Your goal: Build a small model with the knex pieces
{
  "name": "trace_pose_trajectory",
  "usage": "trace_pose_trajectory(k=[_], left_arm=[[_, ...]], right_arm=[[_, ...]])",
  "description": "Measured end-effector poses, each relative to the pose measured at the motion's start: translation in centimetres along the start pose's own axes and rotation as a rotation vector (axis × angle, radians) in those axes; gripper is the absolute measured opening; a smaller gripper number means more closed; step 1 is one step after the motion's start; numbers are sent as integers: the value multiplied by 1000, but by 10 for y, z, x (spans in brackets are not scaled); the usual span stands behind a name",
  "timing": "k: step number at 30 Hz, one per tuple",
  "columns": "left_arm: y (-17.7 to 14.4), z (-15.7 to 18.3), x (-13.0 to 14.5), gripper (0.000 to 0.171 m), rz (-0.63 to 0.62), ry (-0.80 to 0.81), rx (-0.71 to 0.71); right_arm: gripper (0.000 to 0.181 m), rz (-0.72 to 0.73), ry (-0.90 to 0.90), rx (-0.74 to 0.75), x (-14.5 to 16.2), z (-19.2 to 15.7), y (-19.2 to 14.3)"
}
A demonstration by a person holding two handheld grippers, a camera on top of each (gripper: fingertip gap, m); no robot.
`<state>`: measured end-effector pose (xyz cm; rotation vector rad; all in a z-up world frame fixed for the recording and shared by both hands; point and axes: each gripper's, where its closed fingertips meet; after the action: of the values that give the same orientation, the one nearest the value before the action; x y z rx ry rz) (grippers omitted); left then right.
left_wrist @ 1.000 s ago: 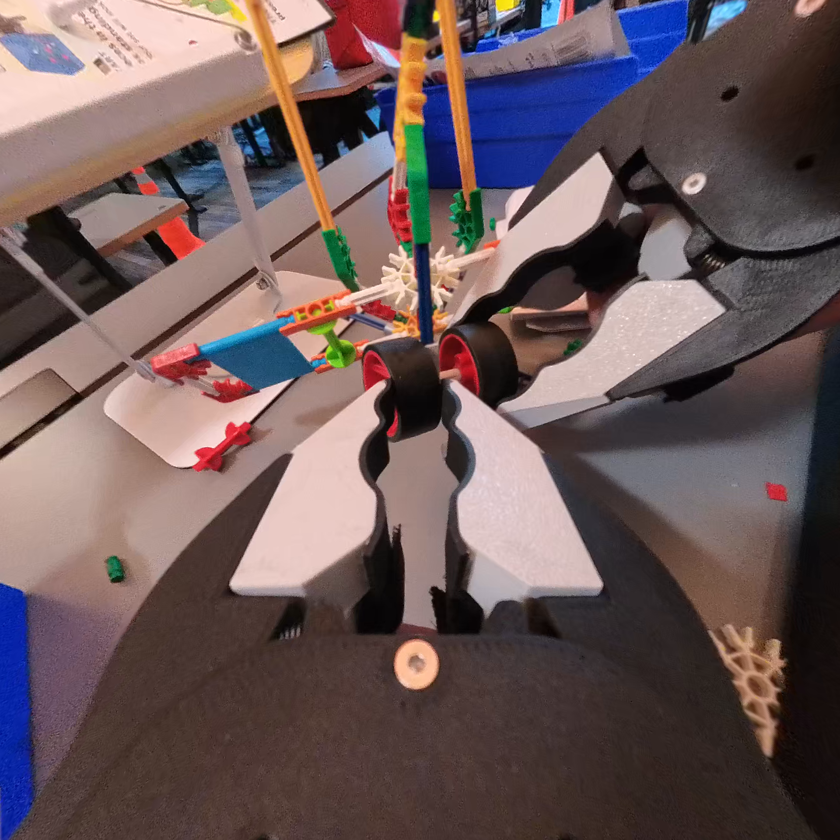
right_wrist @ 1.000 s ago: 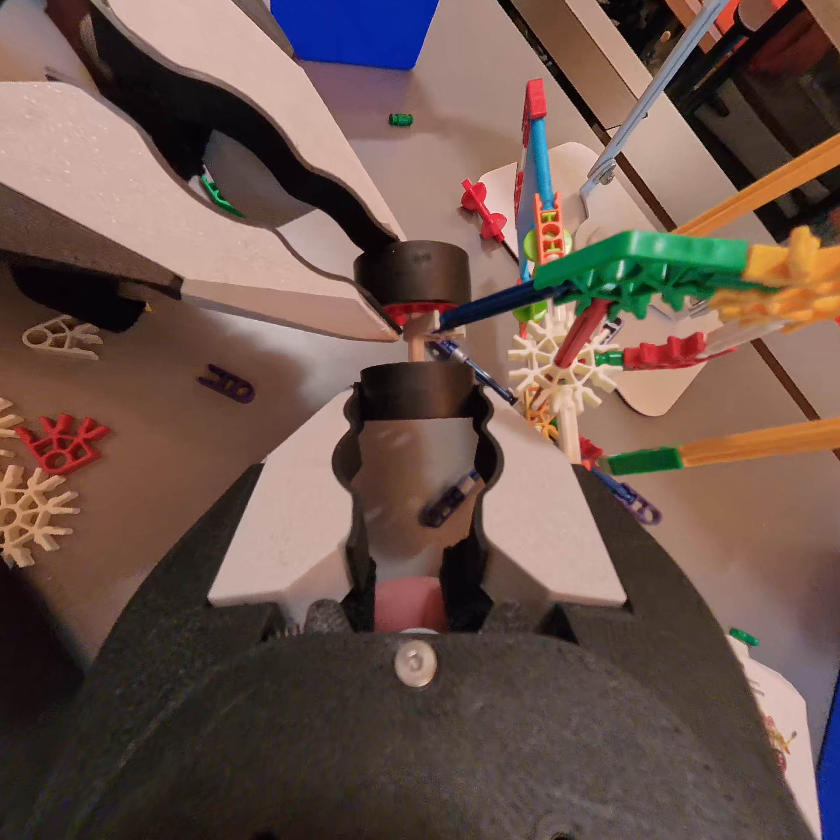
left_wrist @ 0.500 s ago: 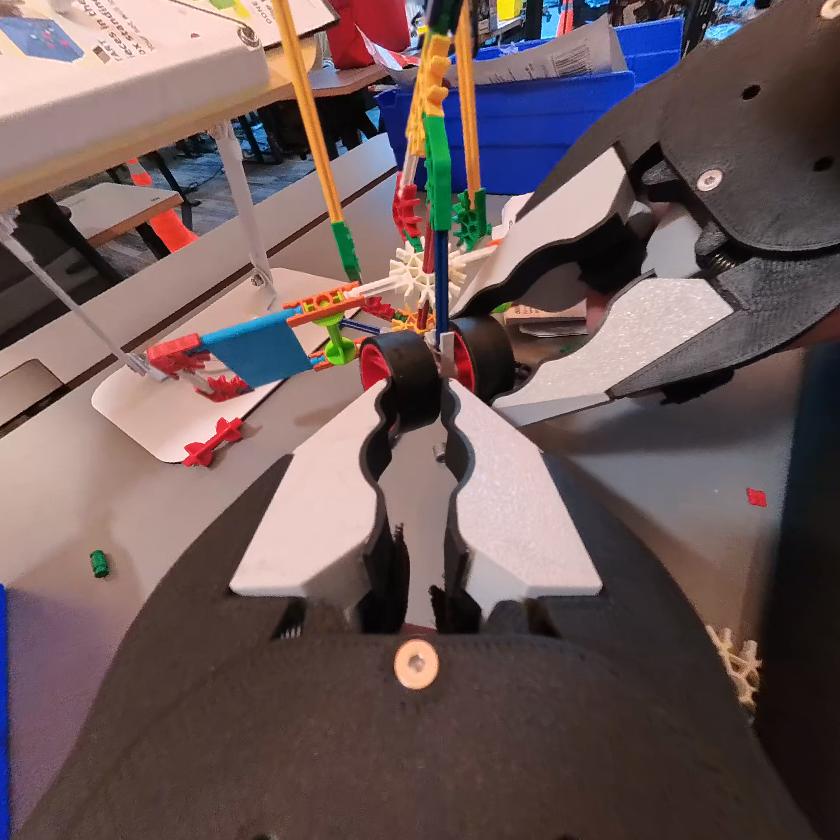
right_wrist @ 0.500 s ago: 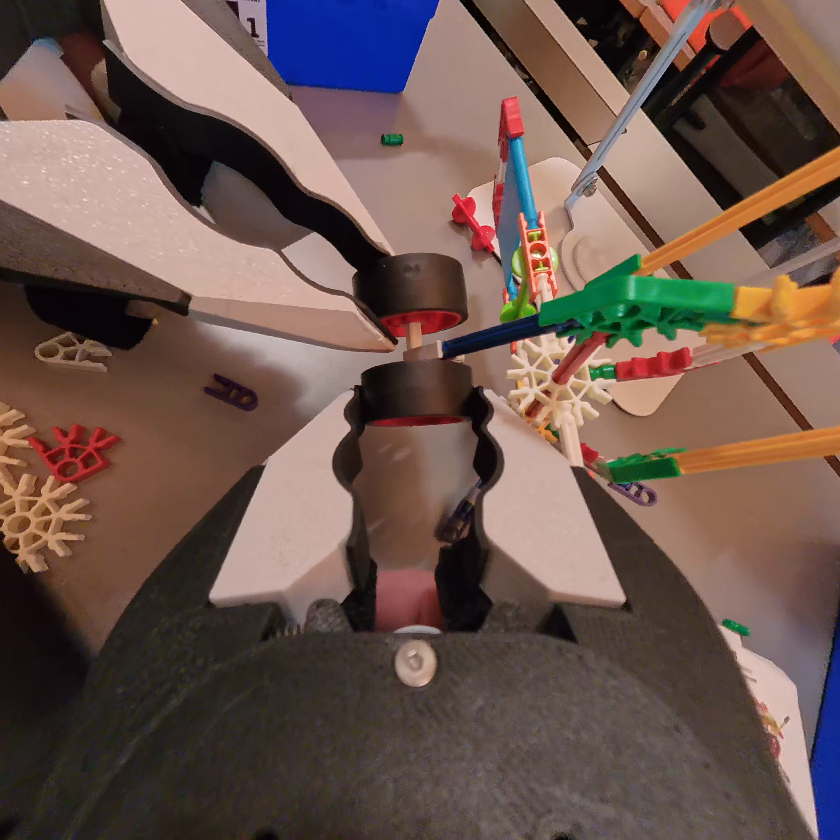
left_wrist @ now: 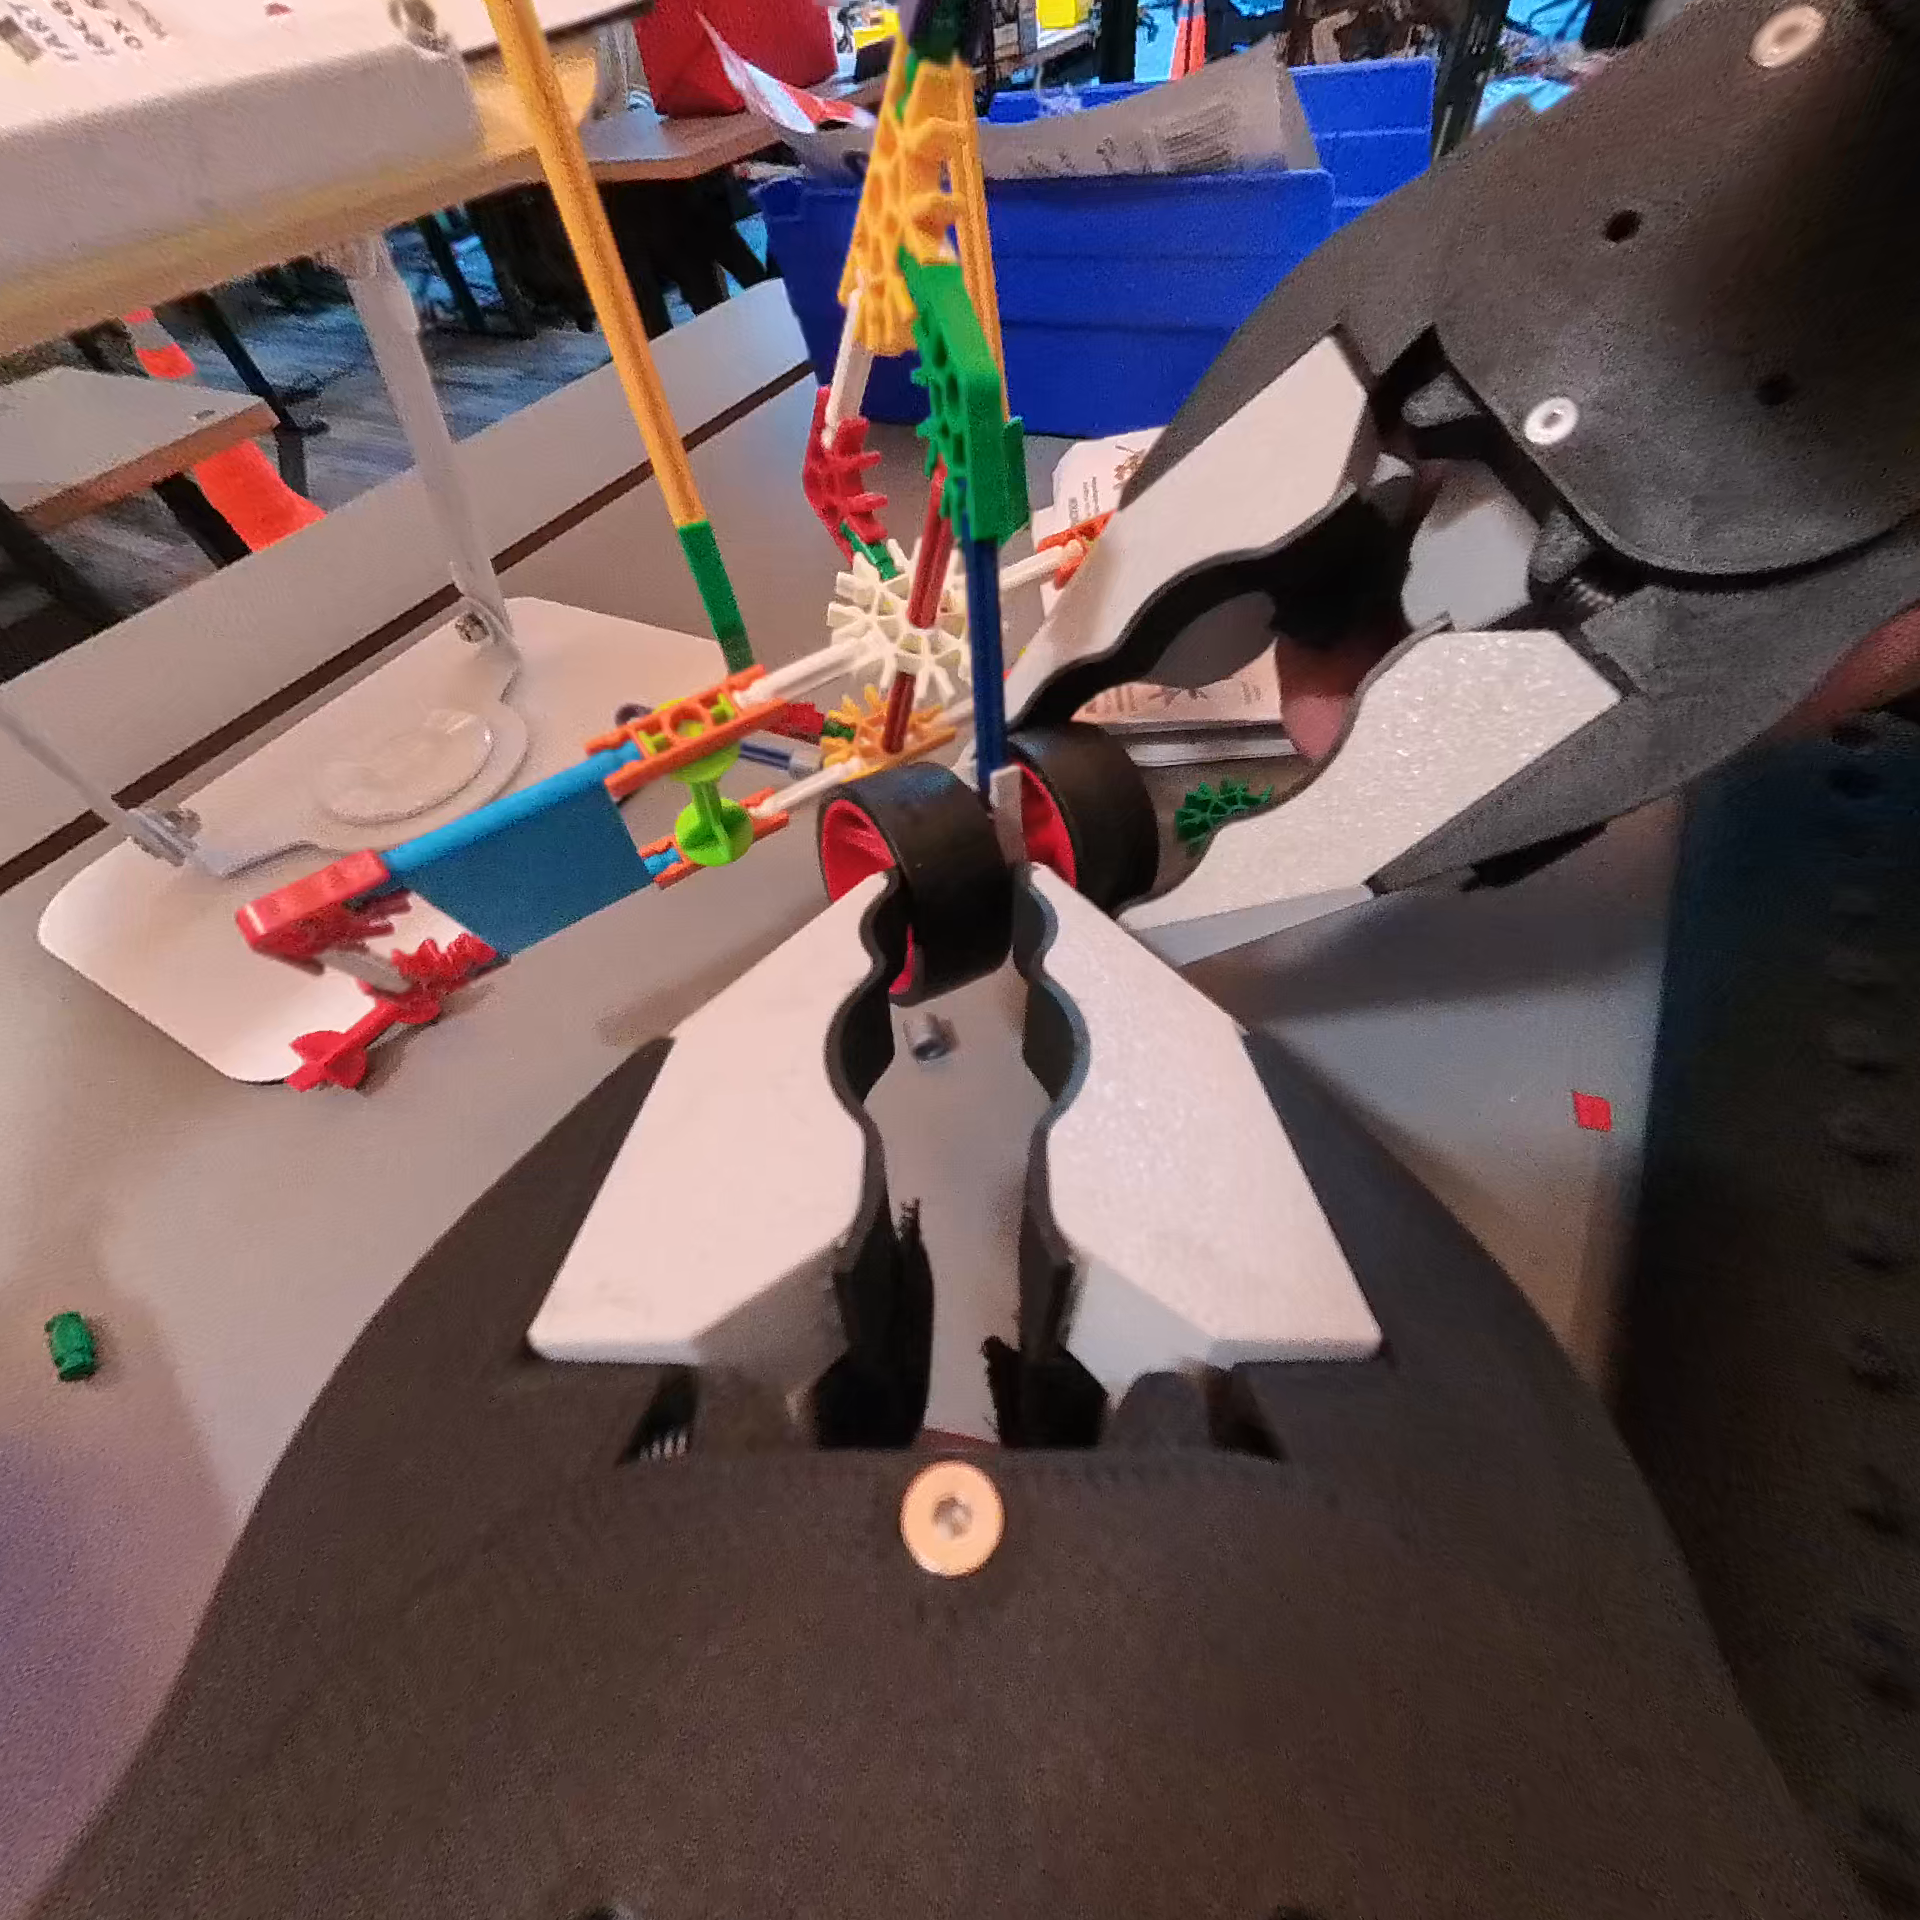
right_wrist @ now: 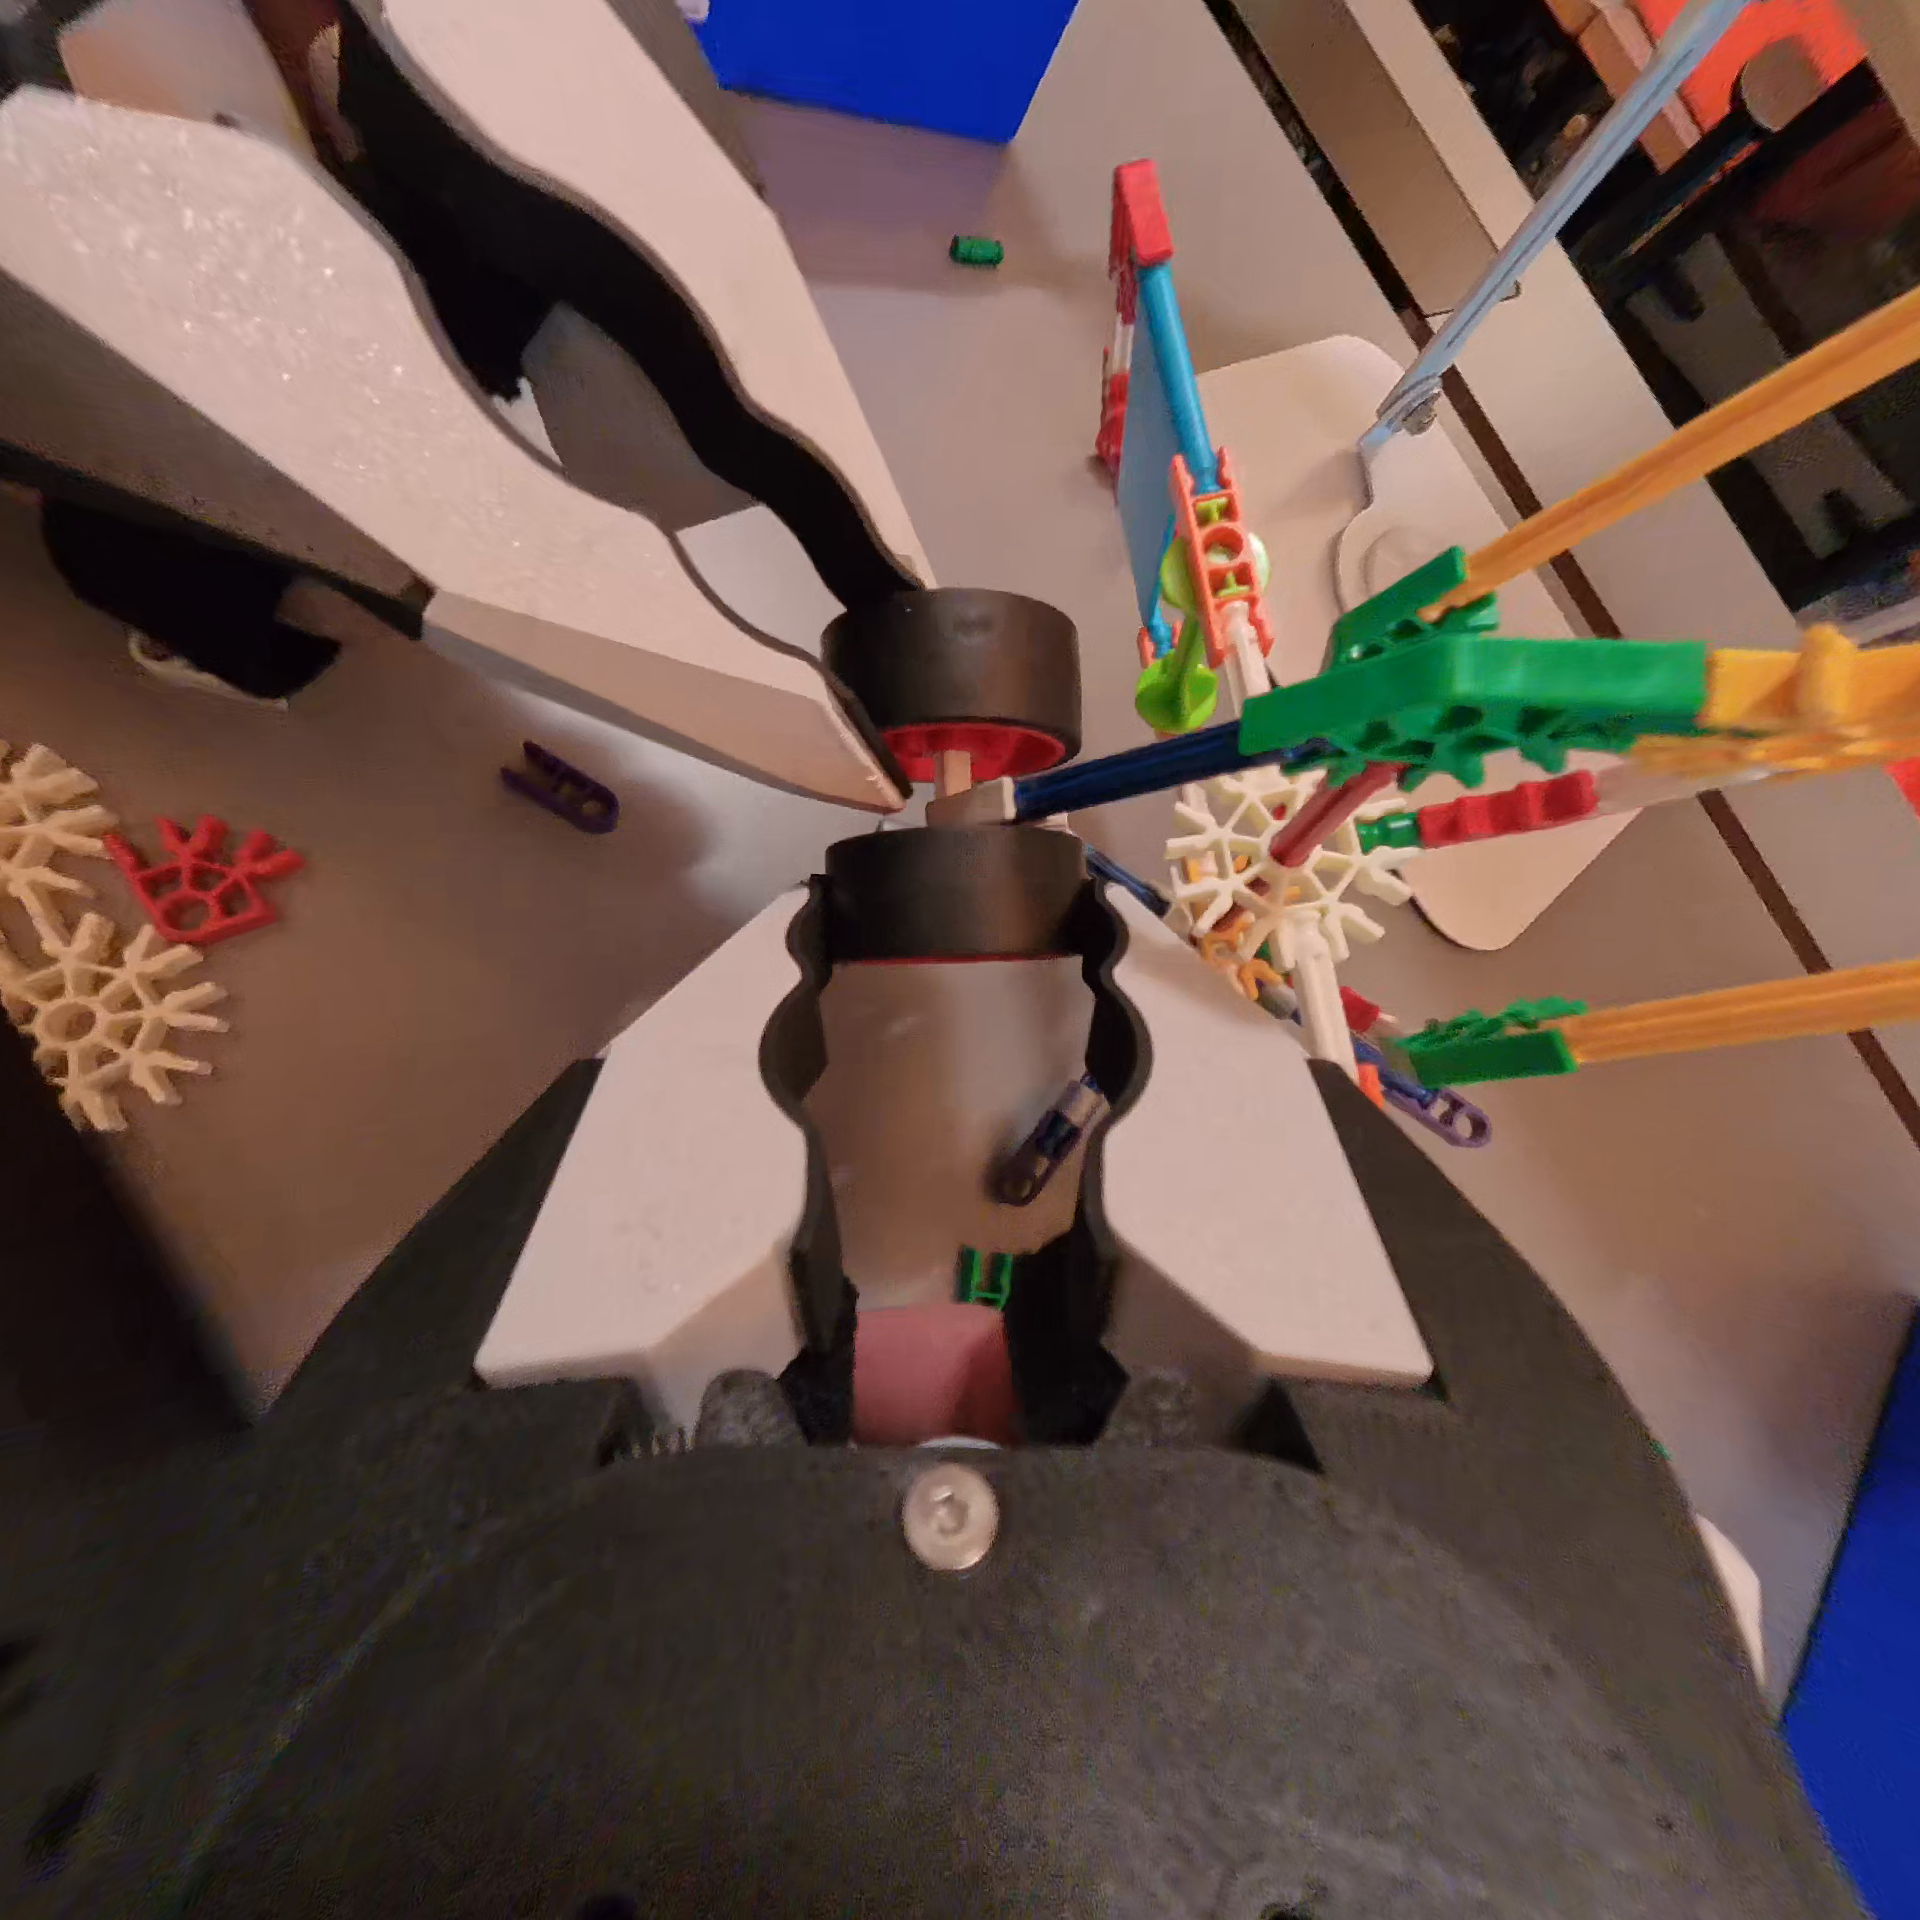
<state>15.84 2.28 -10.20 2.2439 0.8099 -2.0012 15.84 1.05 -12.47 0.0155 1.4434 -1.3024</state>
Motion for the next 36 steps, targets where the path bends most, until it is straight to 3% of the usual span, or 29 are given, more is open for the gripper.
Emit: trace_pose_trajectory(k=[4,13,17,20,24,28,33,36], left_arm=[[0,8,0,25,-4,42,28],[-3,22,5,24,-8,78,99],[-9,23,1,24,15,73,128],[-14,24,-4,26,42,72,155],[-22,1,-22,26,106,86,88],[-22,-32,-34,33,105,115,-20],[-6,-51,-20,47,0,291,-127],[8,-55,-12,44,-53,438,-187]], right_arm=[[46,-26,-68,6,6,-2,-6],[52,-43,-122,25,18,-5,-19],[60,2,-138,-5,13,-13,-39],[56,42,-125,48,8,2,-69],[53,43,-106,159,15,38,-103],[52,-88,-90,122,41,55,-100],[36,-159,-92,40,60,58,-80],[4,-176,-109,39,66,59,-73]])
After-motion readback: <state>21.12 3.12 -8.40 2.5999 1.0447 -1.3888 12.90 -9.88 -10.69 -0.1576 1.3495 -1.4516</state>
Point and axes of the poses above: each gripper's, where its closed fingertips meet, y out along the fingers, x out of its underside, z = x × y across the jaws, and after that the axes turned 10 degrees about -x, right-handed
